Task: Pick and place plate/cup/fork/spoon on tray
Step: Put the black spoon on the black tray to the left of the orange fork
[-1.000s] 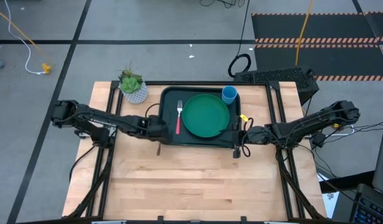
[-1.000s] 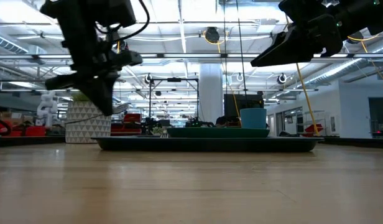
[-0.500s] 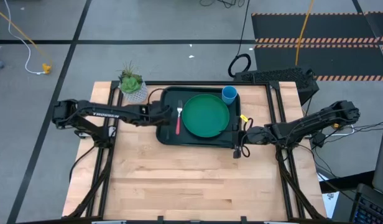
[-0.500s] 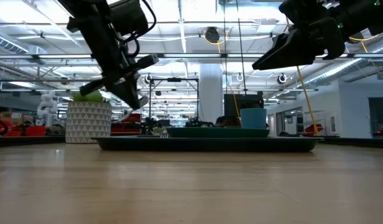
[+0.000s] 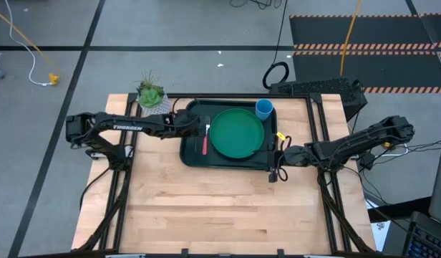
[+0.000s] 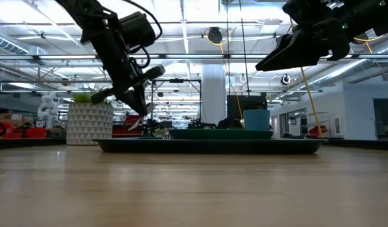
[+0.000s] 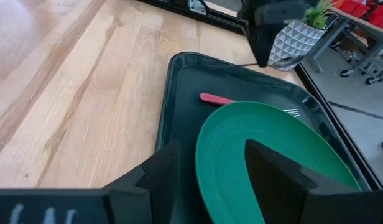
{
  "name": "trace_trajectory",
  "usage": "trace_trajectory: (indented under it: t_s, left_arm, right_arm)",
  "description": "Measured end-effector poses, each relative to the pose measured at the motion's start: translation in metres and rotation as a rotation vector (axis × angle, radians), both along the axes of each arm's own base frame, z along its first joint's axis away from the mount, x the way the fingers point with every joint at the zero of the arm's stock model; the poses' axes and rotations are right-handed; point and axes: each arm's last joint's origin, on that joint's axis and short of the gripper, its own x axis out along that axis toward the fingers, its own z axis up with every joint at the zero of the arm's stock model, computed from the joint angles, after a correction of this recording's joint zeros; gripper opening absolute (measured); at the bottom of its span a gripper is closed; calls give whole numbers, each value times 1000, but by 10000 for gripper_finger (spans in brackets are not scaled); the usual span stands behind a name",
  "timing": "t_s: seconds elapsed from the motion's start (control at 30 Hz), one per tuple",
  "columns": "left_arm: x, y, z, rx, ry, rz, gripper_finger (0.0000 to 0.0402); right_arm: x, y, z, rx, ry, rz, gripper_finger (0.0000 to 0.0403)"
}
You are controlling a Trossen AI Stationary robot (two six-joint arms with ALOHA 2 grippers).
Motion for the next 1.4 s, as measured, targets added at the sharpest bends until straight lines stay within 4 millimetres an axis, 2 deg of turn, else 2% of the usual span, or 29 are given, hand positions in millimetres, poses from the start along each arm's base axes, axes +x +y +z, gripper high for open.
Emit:
trace_trajectory:
  t_s: [0.3,0.67,0.97,1.4]
  left_arm:
    - [6,3,-22,-44,55,40,18]
    - [2,16,-25,-58,72,68,19]
    - [6,23,-45,-129,107,49,19]
    - [2,34,-47,-115,118,68,21]
  right_arm:
    - [0,0,0,1,5,-2,173]
    - [0,0,-1,-1,10,-4,173]
    - [-1,0,-1,3,14,-6,173]
    - [-1,0,-2,3,18,-7,173]
